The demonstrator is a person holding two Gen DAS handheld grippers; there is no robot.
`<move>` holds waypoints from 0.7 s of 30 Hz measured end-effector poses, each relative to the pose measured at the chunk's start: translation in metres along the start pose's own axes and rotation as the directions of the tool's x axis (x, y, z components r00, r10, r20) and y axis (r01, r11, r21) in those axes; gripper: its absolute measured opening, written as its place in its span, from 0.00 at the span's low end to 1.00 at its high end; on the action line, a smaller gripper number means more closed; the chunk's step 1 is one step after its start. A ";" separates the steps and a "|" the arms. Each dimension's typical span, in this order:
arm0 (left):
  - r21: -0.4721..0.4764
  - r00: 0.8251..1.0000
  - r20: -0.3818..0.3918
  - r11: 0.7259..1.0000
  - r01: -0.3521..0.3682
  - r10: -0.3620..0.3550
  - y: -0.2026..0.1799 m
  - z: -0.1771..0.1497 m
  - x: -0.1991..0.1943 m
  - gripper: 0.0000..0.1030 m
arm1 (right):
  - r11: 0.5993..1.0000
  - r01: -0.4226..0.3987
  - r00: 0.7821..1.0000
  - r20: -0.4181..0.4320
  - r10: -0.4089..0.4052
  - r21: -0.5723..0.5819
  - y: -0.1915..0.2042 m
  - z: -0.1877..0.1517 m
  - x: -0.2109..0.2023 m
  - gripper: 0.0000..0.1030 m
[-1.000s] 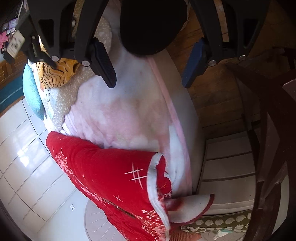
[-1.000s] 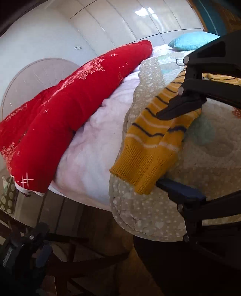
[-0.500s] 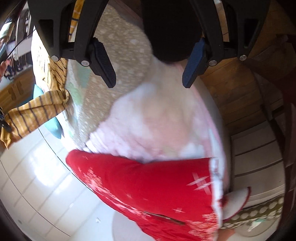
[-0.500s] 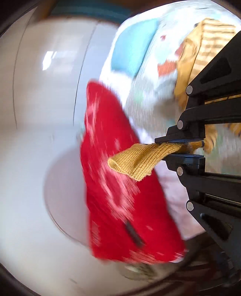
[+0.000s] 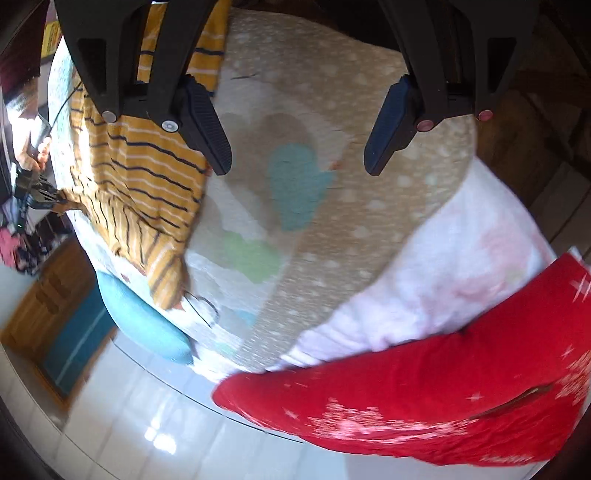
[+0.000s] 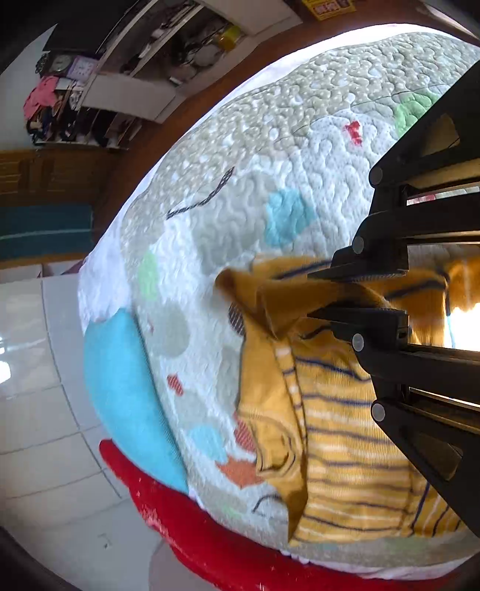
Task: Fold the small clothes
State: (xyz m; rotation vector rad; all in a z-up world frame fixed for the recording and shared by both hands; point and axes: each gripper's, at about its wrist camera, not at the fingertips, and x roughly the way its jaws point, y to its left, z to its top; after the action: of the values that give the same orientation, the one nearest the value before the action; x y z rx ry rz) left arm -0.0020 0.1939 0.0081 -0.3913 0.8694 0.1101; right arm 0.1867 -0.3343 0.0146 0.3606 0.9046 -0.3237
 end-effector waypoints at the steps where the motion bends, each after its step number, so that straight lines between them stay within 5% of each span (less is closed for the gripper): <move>1: 0.024 1.000 -0.011 1.000 0.009 -0.008 -0.012 0.003 0.005 0.71 | 1.000 0.004 0.999 -0.034 -0.003 0.017 -0.009 -0.002 0.010 0.26; 4: 0.083 0.999 -0.032 0.996 0.027 -0.024 -0.038 0.001 0.013 0.72 | 0.997 -0.048 0.998 -0.040 0.051 0.061 -0.035 -0.004 0.012 0.40; 7: 0.135 0.997 -0.069 0.990 0.034 -0.025 -0.059 -0.001 0.030 0.76 | 0.998 -0.048 0.999 -0.001 0.048 -0.027 -0.049 -0.005 -0.006 0.49; 9: 0.155 0.995 -0.100 0.987 0.039 -0.023 -0.069 -0.003 0.041 0.76 | 0.987 0.019 1.000 0.018 -0.016 -0.159 -0.055 -0.006 -0.020 0.51; 11: 0.167 0.991 -0.128 0.985 0.046 -0.025 -0.076 -0.004 0.053 0.76 | 0.936 0.169 0.985 0.071 -0.154 -0.308 -0.070 -0.010 -0.037 0.60; 12: 0.170 0.990 -0.136 0.984 0.047 -0.023 -0.078 -0.005 0.057 0.76 | 0.886 0.276 0.961 0.116 -0.250 -0.374 -0.080 -0.013 -0.045 0.64; 13: 0.172 0.989 -0.145 0.984 0.047 -0.022 -0.080 -0.006 0.062 0.76 | 0.809 0.404 0.915 0.174 -0.365 -0.427 -0.092 -0.016 -0.051 0.65; 15: 0.165 0.985 -0.169 0.985 0.054 -0.026 -0.084 -0.008 0.073 0.76 | 0.629 0.619 0.781 0.280 -0.559 -0.470 -0.117 -0.023 -0.060 0.66; 16: 0.159 0.983 -0.181 0.985 0.060 -0.031 -0.085 -0.010 0.078 0.76 | 0.595 0.657 0.747 0.295 -0.596 -0.463 -0.129 -0.027 -0.067 0.66; 17: 0.155 0.980 -0.193 0.986 0.066 -0.036 -0.088 -0.012 0.083 0.76 | 0.617 0.648 0.756 0.280 -0.591 -0.446 -0.140 -0.030 -0.078 0.66; 21: 0.205 0.978 -0.206 0.975 0.082 -0.039 -0.109 -0.007 0.100 0.76 | 0.830 0.419 0.908 0.167 -0.384 -0.368 -0.150 -0.064 -0.108 0.70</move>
State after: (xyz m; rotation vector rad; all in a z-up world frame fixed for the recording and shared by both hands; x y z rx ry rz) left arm 0.0845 0.0847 -0.0405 -0.2306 1.0567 -0.0805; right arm 0.0167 -0.4280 0.0408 -0.2292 0.9332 -0.5279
